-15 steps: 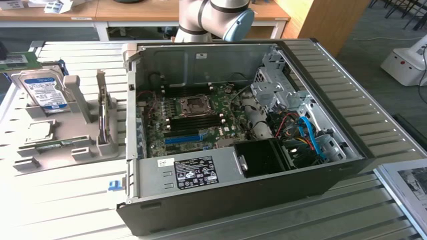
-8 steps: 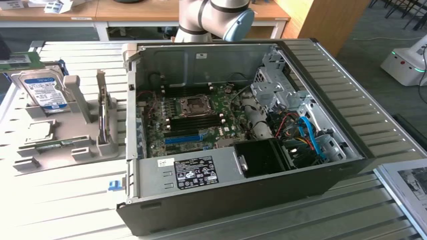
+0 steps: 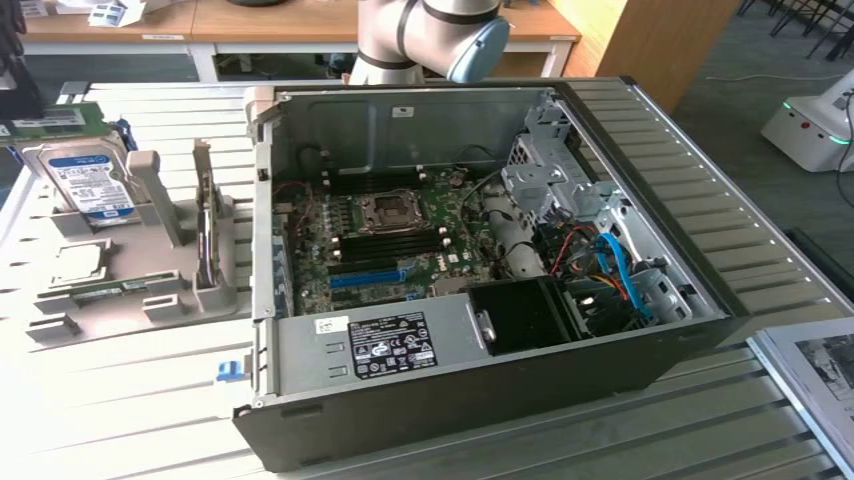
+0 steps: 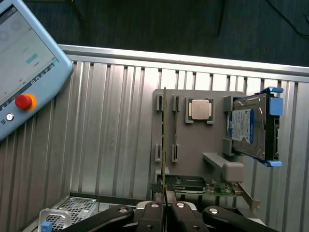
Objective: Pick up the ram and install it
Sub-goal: 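Pick up the ram and move it above insertion slot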
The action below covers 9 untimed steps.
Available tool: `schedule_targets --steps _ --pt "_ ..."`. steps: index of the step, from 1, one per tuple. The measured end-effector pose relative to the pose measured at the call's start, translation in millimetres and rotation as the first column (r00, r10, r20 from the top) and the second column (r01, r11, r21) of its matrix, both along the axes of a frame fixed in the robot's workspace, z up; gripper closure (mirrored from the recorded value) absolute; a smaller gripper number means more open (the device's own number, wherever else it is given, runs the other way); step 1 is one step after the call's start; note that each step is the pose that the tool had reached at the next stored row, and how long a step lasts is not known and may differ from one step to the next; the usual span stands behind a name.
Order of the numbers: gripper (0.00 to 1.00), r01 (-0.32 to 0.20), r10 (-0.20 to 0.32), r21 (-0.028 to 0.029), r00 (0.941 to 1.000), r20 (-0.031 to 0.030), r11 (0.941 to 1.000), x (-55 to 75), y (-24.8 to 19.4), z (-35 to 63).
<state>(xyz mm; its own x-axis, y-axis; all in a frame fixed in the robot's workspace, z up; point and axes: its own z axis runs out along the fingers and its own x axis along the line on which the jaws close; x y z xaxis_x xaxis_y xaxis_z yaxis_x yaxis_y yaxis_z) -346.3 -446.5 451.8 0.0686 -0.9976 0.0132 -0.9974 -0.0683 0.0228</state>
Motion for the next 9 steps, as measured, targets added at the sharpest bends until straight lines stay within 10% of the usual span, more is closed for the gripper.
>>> schedule_targets --steps 9 --pt "0.88 0.0 0.0 0.0 1.0 -0.0003 1.0 17.3 0.0 0.0"
